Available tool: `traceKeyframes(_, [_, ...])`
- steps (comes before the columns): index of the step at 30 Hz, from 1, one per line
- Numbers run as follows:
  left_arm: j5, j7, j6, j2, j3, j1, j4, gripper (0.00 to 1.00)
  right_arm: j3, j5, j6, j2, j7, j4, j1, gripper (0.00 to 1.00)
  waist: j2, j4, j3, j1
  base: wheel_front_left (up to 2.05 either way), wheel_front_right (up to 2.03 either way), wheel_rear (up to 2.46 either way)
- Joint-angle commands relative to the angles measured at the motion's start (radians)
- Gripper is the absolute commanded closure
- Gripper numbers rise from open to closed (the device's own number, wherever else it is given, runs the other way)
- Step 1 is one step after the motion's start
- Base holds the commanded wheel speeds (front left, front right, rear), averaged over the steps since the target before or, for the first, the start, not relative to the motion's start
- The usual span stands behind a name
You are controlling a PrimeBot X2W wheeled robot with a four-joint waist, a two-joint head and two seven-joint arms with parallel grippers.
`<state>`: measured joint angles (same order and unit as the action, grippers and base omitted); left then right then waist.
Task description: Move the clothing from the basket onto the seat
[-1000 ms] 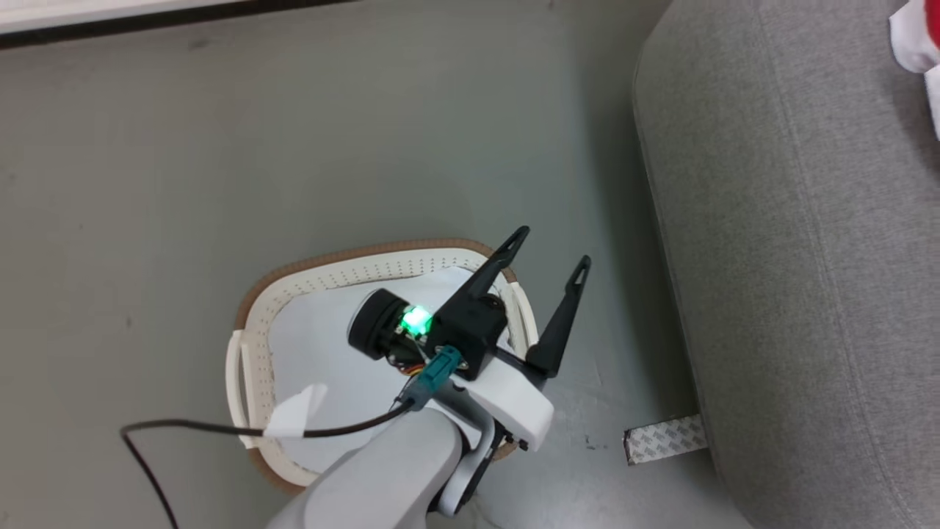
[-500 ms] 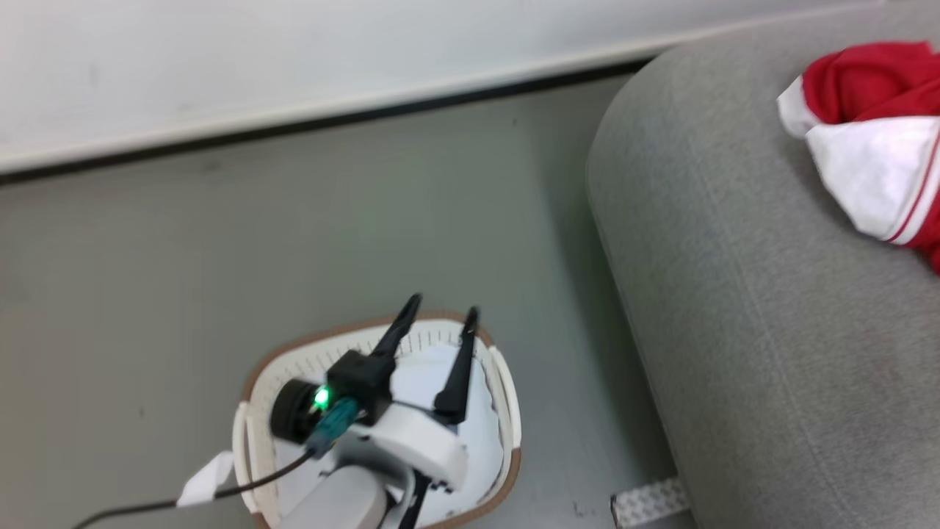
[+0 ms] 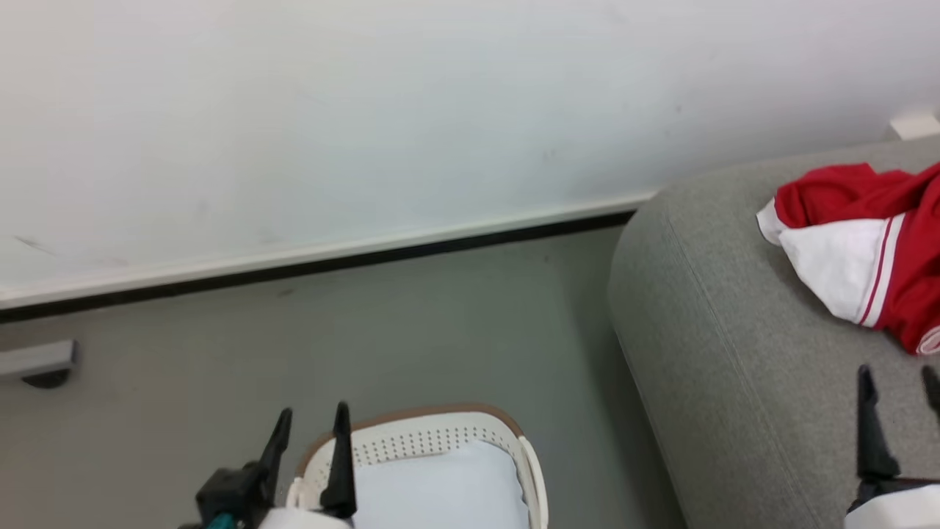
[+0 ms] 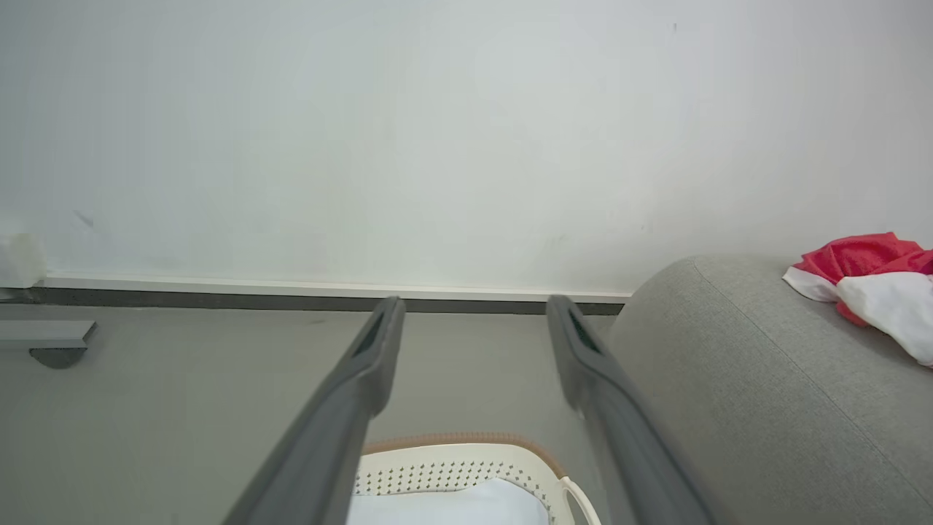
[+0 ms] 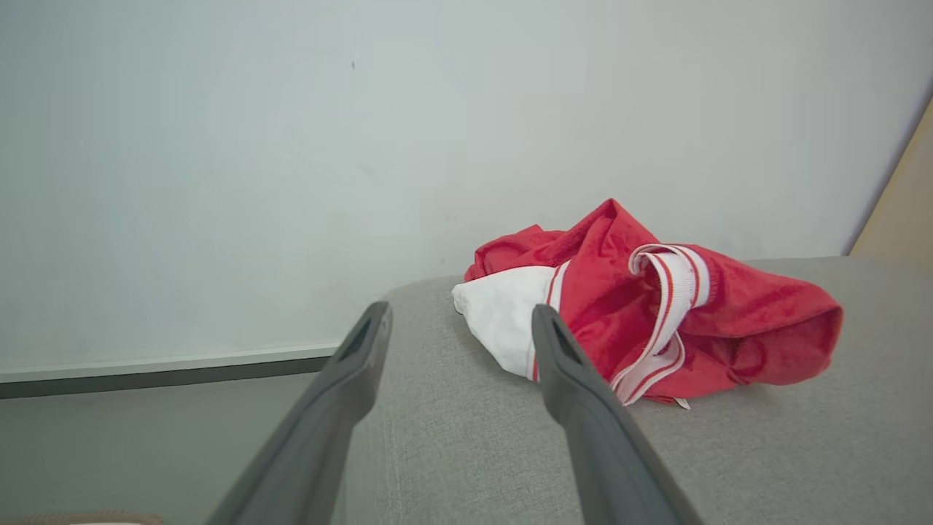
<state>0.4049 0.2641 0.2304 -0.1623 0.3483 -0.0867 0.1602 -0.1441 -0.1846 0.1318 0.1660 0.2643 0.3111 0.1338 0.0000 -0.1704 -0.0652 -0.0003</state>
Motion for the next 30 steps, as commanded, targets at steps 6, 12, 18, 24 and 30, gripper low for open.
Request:
traceKeyframes(6, [-0.069, 0.0, -0.068, 0.037, -0.109, 0.086, 0.024, 0.0, 0.05, 0.04, -0.002, -0.056, 0.0, -0.037, -0.083, 0.0, 0.0, 0.07, 0.082, 0.0003, 0.0, 0.0, 0.0])
traceKeyframes(12, [-0.117, 0.0, -0.125, 0.076, -0.199, 0.138, 0.068, 0.0, 0.109, 0.081, -0.002, -0.086, 0.0, -0.023, -0.119, 0.0, 0.0, 0.092, 0.113, 0.0003, 0.0, 0.0, 0.0])
traceKeyframes(18, [-0.148, 0.0, -0.174, 0.099, -0.261, 0.157, 0.095, 0.0, 0.134, 0.098, -0.002, -0.104, 0.0, 0.006, -0.131, 0.0, 0.0, 0.102, 0.126, 0.0003, 0.0, 0.0, 0.0])
traceKeyframes(24, [-0.172, 0.0, -0.201, 0.108, -0.294, 0.154, 0.111, 0.0, 0.144, 0.097, -0.002, -0.111, 0.0, 0.022, -0.134, 0.0, 0.0, 0.107, 0.127, 0.0003, 0.0, 0.0, 0.0])
traceKeyframes(30, [-0.174, 0.0, -0.22, 0.11, -0.301, 0.146, 0.124, 0.0, 0.149, 0.089, -0.002, -0.114, 0.0, 0.027, -0.131, 0.0, 0.0, 0.108, 0.124, 0.0003, 0.0, 0.0, 0.0])
